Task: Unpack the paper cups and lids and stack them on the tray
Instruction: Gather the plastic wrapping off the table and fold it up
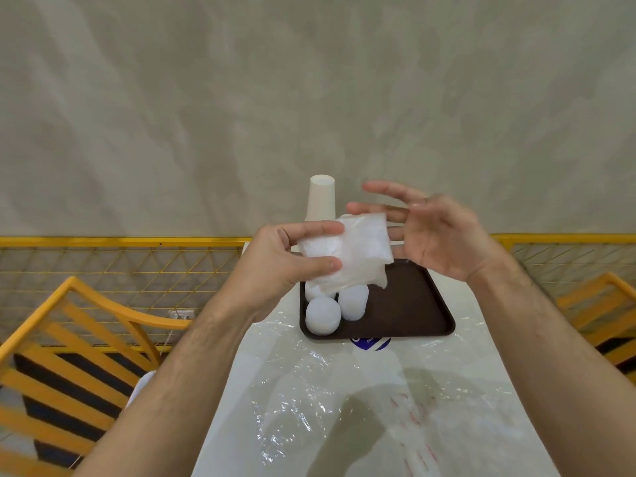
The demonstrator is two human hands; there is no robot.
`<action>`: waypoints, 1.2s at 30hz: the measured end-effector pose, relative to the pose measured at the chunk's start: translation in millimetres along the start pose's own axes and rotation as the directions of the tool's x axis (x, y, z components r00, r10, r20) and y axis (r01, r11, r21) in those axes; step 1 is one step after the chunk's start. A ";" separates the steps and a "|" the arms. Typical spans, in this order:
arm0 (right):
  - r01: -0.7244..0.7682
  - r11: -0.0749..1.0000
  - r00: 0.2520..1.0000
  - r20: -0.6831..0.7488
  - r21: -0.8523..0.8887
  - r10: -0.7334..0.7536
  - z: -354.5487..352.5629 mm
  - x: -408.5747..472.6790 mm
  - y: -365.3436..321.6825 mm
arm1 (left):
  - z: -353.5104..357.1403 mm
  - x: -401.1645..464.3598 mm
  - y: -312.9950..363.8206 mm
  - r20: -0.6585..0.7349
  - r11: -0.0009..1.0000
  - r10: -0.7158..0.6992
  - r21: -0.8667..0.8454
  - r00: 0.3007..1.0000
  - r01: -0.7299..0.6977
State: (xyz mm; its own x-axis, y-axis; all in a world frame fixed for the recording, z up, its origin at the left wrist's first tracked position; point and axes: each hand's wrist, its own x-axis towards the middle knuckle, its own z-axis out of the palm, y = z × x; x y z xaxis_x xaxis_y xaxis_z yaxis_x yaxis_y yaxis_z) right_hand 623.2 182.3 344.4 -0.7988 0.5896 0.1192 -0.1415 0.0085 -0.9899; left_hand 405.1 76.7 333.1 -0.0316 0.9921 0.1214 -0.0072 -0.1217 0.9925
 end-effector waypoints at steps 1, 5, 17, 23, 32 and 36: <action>-0.051 0.999 0.999 -0.002 0.008 0.051 3.8 -0.2 2.6 | -0.5 -1.6 -1.5 0.002 1.000 0.010 0.028 1.000 -0.010; -0.109 0.967 0.982 -0.174 -0.231 0.069 32.5 -2.4 21.1 | -4.0 -7.8 -9.5 0.029 0.993 0.028 0.114 0.999 -0.031; -0.176 0.962 0.896 -0.439 -0.208 0.069 49.1 -69.2 54.1 | 16.6 -23.5 -45.8 0.220 0.999 -0.032 0.047 0.975 0.022; -0.192 0.962 0.845 -0.531 -0.194 0.062 29.4 -125.0 64.0 | 72.2 -34.5 -57.1 0.258 0.999 -0.036 0.015 0.965 0.034; -0.199 0.979 0.743 -0.645 0.039 0.177 -30.1 -281.9 74.8 | 230.6 -75.6 -97.5 0.356 0.986 -0.166 0.036 0.920 0.165; -0.235 0.960 0.697 -0.662 0.154 0.277 -62.6 -381.4 82.3 | 311.7 -86.7 -116.6 0.369 0.979 -0.199 0.121 0.908 0.165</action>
State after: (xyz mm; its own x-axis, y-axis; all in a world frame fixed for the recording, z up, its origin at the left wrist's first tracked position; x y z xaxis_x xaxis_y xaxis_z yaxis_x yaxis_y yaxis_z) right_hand 952.8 8.6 212.7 -0.2089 0.9475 -0.2421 -0.0378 -0.2552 -0.9661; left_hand 720.2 14.4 210.3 0.3413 0.9363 -0.0828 0.1090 0.0481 0.9929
